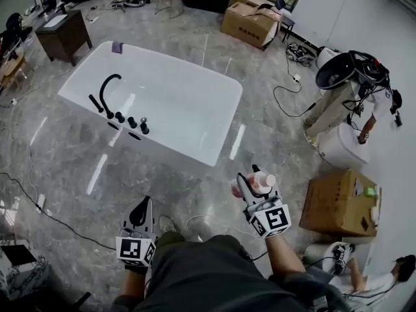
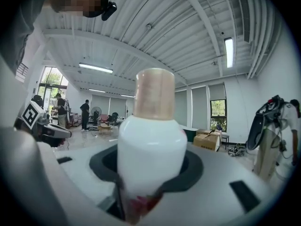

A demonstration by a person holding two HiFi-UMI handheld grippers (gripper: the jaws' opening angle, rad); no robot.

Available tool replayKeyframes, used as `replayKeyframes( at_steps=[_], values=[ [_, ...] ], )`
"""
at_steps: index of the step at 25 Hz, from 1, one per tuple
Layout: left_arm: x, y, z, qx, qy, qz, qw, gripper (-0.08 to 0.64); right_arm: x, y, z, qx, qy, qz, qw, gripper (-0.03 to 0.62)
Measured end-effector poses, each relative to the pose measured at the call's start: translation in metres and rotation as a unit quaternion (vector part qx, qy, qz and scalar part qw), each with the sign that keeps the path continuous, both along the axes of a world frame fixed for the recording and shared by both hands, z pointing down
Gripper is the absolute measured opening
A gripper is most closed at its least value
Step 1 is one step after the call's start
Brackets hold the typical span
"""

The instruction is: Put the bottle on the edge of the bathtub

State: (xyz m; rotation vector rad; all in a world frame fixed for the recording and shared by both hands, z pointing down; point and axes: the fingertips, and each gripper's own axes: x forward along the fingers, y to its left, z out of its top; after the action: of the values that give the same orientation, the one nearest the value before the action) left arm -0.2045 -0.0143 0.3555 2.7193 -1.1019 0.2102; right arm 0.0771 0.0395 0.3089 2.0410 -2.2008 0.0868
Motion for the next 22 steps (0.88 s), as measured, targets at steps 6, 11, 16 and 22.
replayKeyframes(
  at_steps=[6,11,16,22],
  values=[
    [0.004,-0.049,0.012,-0.006,-0.005,0.010,0.9999,0.000,0.001,-0.062,0.012,-0.006,0.012,-0.010,1.000,0.202],
    [0.025,-0.067,0.028,-0.008,-0.001,-0.035,0.9994,0.000,0.013,-0.109,0.041,-0.020,0.009,-0.067,0.997,0.202],
    [0.036,-0.069,0.051,-0.020,-0.006,-0.124,0.9921,0.000,0.019,-0.151,0.083,-0.029,0.010,-0.157,0.987,0.202],
    [0.060,-0.074,0.088,-0.034,-0.016,-0.176,0.9836,0.000,0.035,-0.187,0.137,-0.025,-0.001,-0.223,0.975,0.202]
  ],
)
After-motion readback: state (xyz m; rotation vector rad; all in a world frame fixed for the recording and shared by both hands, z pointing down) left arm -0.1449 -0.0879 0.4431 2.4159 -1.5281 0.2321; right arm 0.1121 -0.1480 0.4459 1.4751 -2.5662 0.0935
